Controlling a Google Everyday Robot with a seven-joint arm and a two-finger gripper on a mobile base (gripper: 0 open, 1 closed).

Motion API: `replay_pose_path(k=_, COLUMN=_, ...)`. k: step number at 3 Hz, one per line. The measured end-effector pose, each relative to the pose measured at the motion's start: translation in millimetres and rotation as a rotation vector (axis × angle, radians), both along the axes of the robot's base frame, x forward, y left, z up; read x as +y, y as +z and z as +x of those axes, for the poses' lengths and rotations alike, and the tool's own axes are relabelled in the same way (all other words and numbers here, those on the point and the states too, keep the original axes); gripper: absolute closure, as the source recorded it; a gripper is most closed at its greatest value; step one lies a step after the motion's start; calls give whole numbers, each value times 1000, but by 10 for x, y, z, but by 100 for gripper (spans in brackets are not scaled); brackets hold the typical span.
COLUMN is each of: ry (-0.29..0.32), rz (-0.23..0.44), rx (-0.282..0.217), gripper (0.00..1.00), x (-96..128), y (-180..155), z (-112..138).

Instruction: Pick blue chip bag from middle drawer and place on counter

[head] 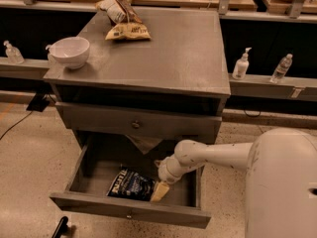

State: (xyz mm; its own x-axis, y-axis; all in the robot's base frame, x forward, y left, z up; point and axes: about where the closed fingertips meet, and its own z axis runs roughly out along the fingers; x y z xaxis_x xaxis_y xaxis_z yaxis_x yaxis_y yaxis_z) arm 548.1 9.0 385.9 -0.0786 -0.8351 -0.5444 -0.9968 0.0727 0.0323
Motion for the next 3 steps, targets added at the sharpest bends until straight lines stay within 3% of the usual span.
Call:
replay_pose_path(k=1, ry=0, rz=1, rx=0, gripper=5, x=1, y=-3, z=-1)
replay_pose_path(k=2, ry=32, rz=27, rx=29, gripper=15, x=177, y=-52, z=-42)
replay_pose_path(k=3, ry=89, rz=70, rx=72, gripper=36, x=468, y=-129, z=-88)
